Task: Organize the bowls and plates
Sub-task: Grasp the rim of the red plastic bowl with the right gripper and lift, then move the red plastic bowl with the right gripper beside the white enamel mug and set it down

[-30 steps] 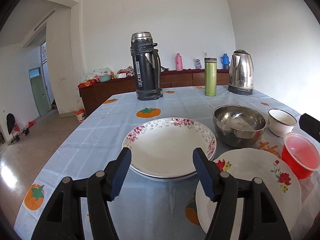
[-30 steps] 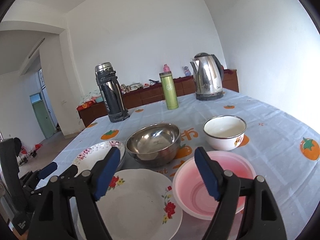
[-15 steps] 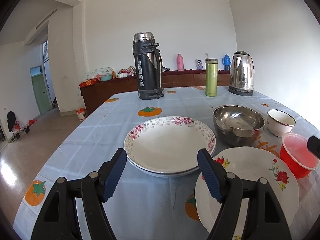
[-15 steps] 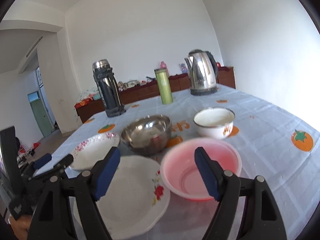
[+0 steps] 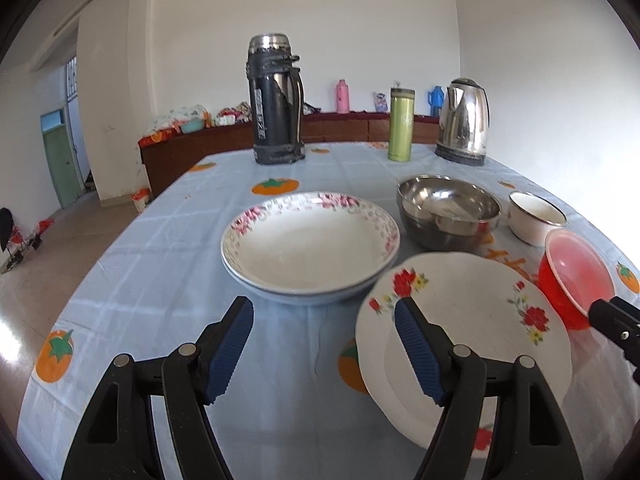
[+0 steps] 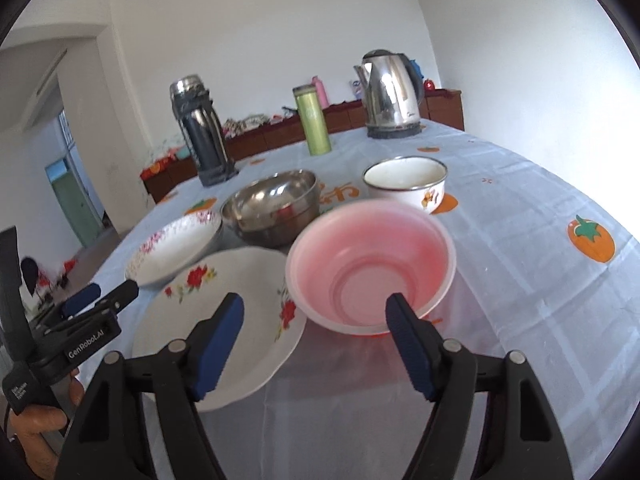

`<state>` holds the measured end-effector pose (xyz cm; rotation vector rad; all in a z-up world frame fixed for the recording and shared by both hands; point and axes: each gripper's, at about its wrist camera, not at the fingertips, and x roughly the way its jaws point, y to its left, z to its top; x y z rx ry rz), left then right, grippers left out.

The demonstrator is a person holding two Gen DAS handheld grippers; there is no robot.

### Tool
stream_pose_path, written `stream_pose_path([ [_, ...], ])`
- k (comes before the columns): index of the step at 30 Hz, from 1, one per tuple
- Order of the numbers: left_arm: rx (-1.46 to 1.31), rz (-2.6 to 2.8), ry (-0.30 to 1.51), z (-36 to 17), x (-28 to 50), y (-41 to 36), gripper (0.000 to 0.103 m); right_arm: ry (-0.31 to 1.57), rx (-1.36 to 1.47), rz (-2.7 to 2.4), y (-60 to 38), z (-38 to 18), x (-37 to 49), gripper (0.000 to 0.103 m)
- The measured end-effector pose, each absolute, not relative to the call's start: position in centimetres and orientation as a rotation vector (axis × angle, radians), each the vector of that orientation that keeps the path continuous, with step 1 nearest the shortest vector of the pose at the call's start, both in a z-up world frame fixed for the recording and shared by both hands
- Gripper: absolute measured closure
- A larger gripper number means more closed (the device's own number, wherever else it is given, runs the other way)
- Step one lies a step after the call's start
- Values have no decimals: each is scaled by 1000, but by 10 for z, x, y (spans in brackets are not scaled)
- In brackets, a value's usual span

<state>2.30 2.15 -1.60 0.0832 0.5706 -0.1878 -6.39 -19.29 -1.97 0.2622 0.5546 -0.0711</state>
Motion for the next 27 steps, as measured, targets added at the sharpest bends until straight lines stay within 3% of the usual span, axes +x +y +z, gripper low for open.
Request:
stream_pose_path([
  [27, 102, -213, 730, -33, 37, 14, 28, 761, 310, 12, -187, -45, -34, 37],
])
